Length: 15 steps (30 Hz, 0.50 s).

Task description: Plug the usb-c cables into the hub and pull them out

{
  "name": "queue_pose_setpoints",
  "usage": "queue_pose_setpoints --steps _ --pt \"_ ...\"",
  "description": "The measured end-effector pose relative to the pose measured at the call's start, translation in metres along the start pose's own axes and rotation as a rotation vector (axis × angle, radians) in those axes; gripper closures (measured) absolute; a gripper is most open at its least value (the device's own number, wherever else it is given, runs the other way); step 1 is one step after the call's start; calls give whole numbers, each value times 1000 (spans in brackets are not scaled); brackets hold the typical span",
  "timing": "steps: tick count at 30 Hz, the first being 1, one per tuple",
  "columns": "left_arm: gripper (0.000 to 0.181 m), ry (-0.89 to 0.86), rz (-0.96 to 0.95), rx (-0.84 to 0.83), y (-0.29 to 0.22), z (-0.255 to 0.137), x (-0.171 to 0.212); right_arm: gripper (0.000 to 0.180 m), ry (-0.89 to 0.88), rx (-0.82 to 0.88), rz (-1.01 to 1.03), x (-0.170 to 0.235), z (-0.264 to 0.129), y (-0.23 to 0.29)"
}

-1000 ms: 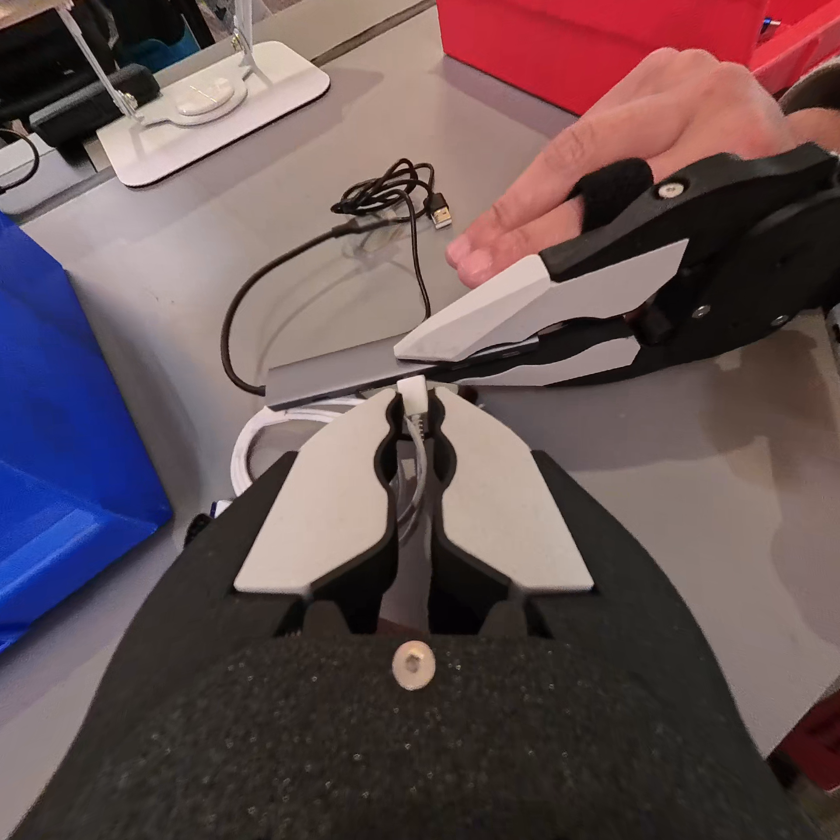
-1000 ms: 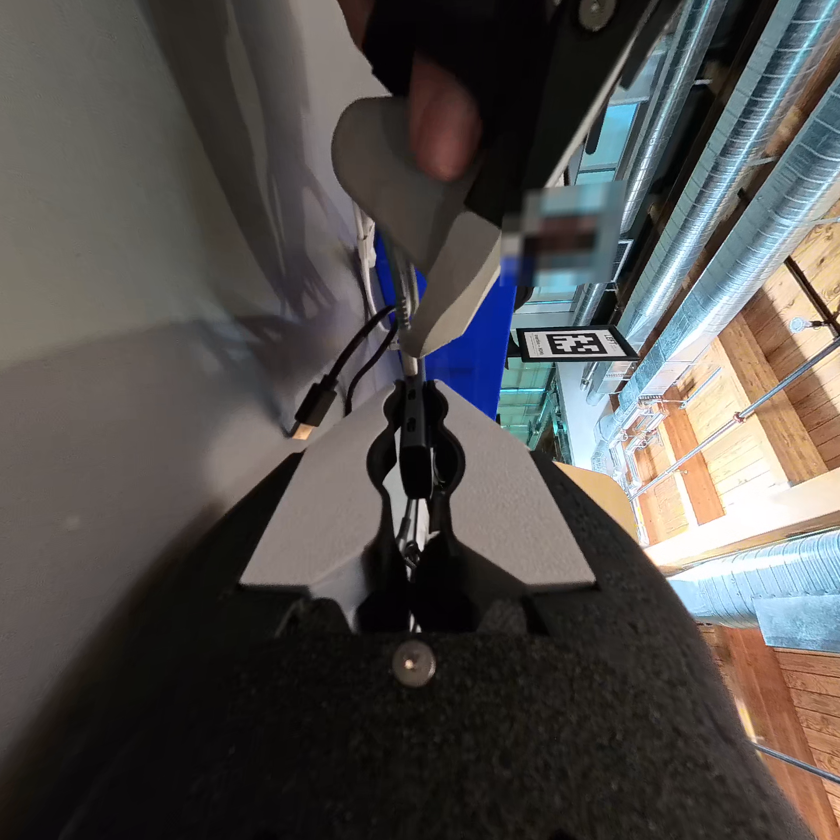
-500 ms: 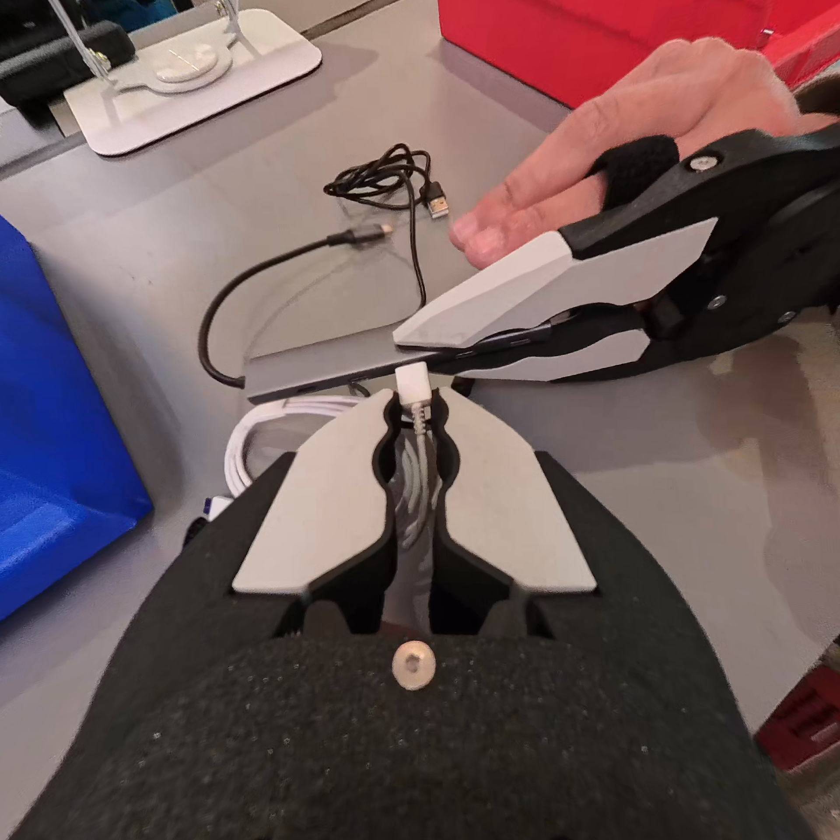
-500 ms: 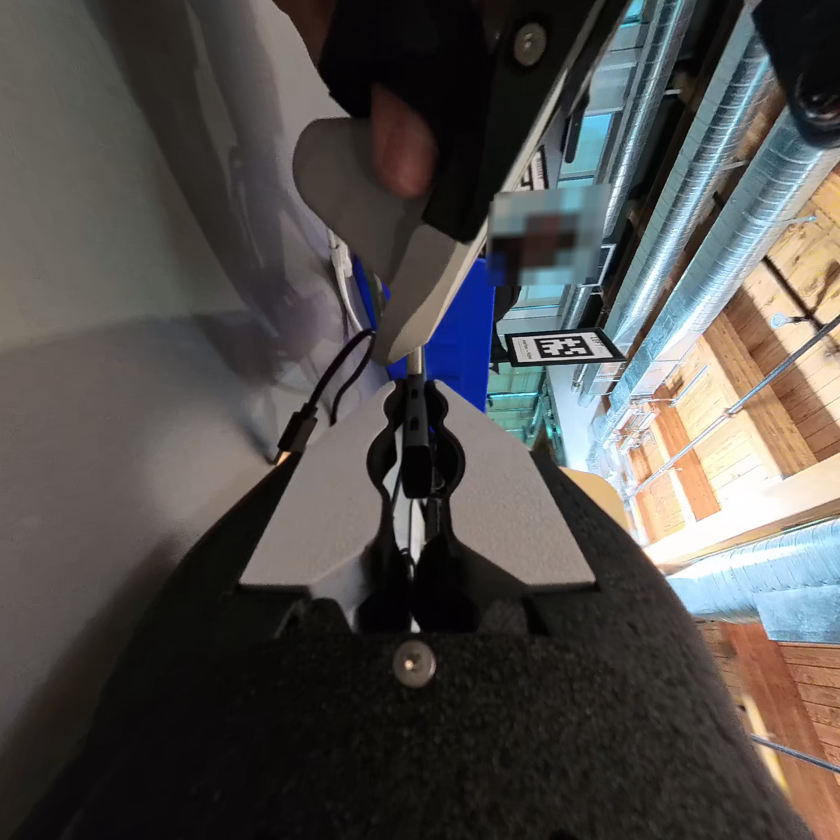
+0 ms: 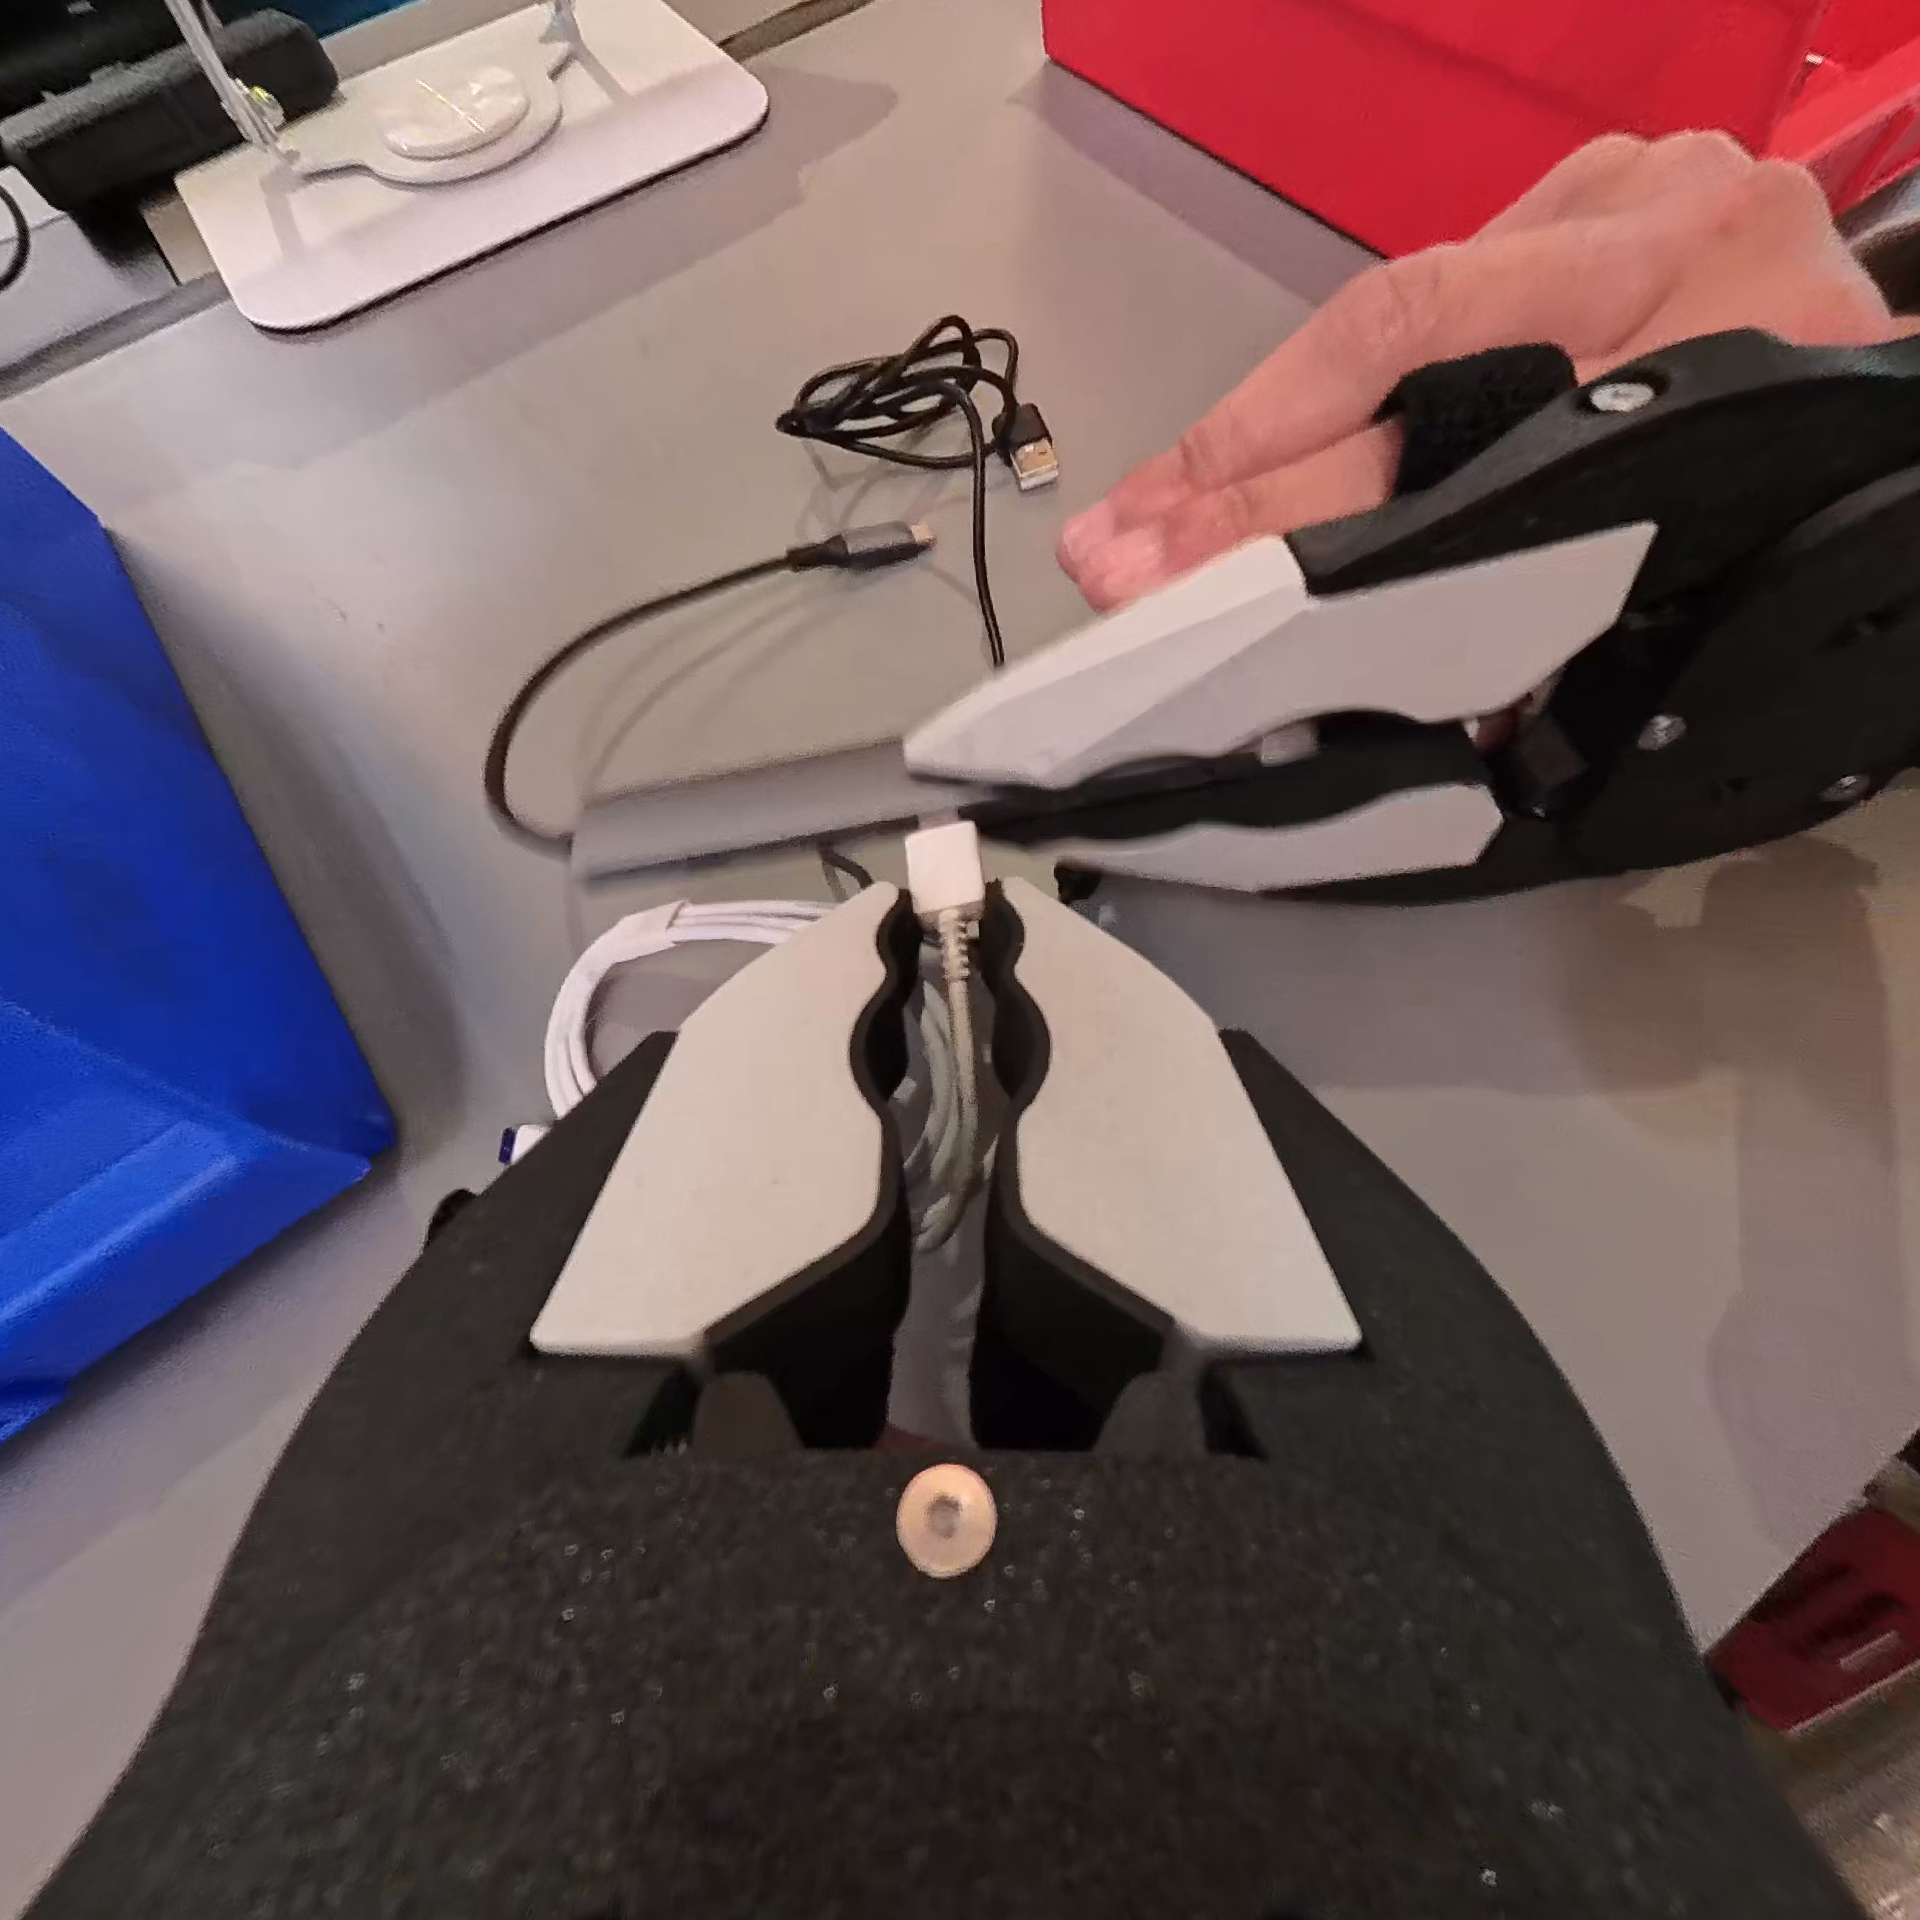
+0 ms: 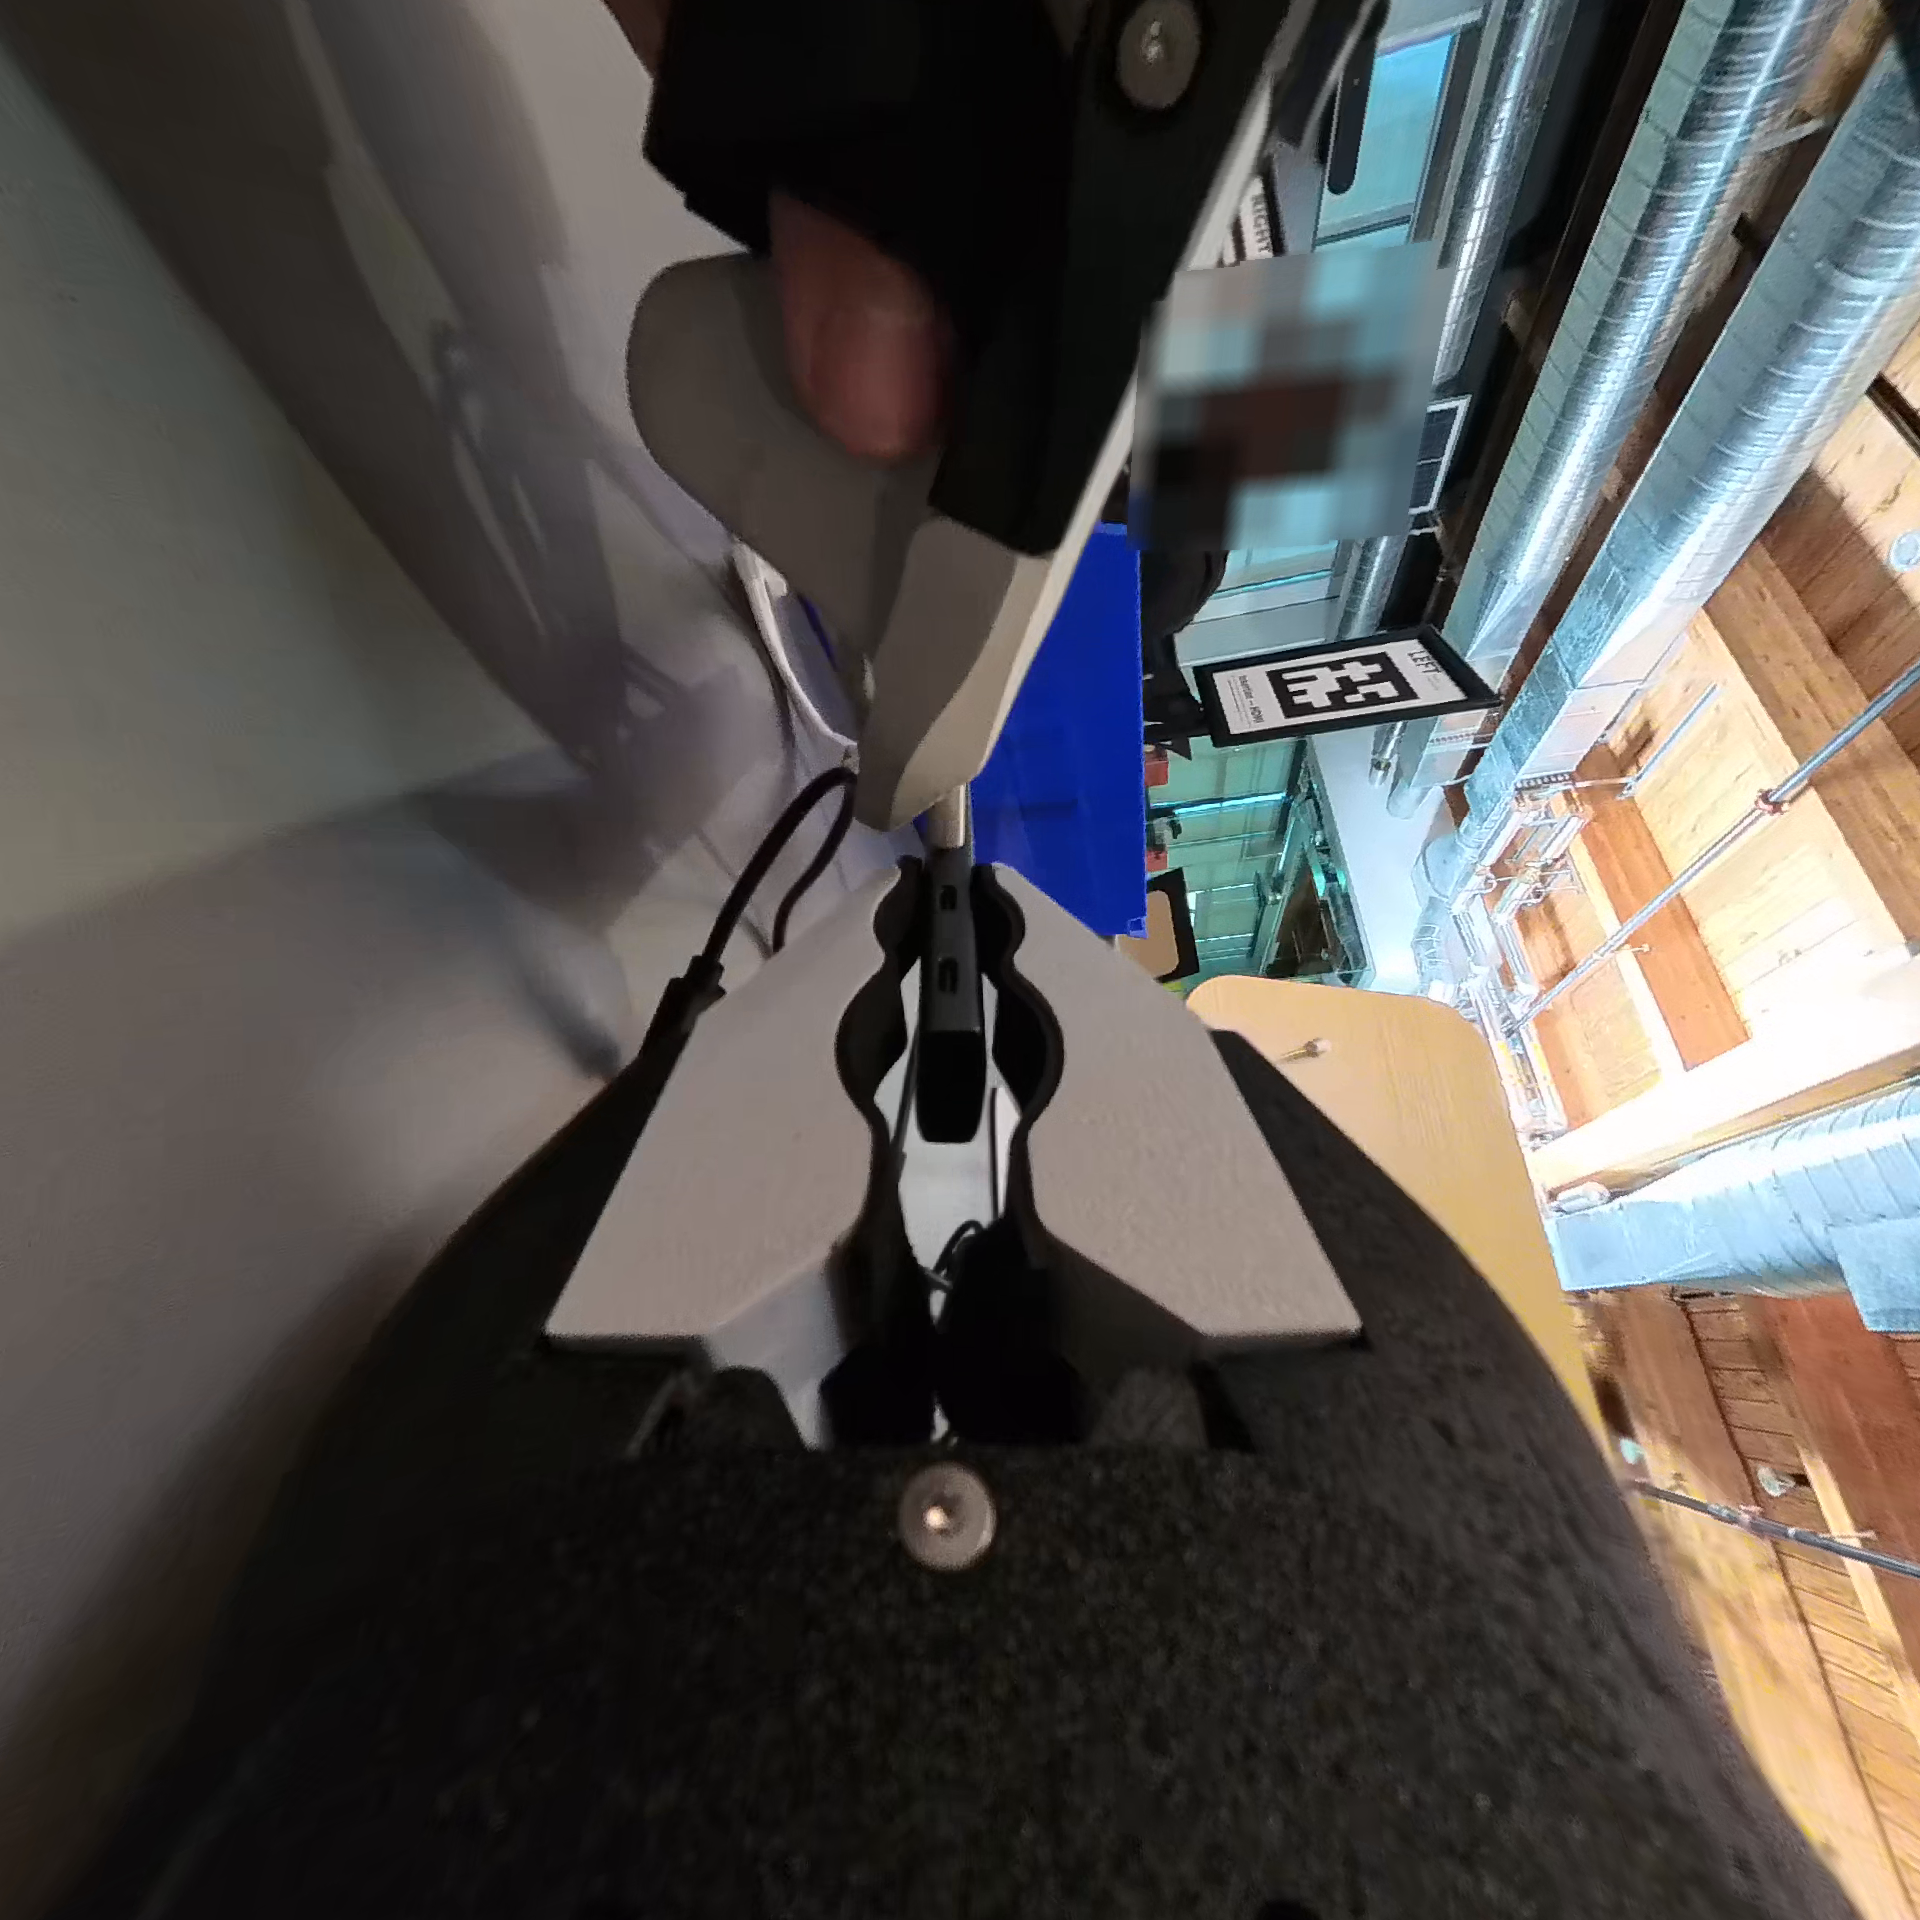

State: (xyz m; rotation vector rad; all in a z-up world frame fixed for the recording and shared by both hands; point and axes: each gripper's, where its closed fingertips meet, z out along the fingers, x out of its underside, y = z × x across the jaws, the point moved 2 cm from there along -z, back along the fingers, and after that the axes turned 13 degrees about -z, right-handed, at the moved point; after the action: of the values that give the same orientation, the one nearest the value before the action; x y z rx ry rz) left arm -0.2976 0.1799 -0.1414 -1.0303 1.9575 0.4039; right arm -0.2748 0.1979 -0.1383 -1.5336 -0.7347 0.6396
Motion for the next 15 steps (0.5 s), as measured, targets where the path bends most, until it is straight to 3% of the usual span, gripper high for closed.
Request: queue_pose_setpoints --steps 1,3,4,6,9,13,15 --pt "169 -11 -4 6 0 -3 -1 171 21 -2 -5 3 1 0" --pt "169 -47 -14 7 1 -16 -6 170 207 -92 -1 46 5 16" --pt "169 -61 -15 -1 3 -23 -8 170 204 -83 40 55 2 14" --pt "169 -66 -22 0 6 -28 -6 170 153 0 86 42 -3 -5" --pt "169 -70 -8 62 0 -19 0 170 143 -7 79 36 0 -1" --pt "169 -86 90 65 -9 -13 0 170 102 121 469 52 -13 -55" --pt "169 -92 116 58 -12 -13 0 171 -26 194 690 54 -29 -102"
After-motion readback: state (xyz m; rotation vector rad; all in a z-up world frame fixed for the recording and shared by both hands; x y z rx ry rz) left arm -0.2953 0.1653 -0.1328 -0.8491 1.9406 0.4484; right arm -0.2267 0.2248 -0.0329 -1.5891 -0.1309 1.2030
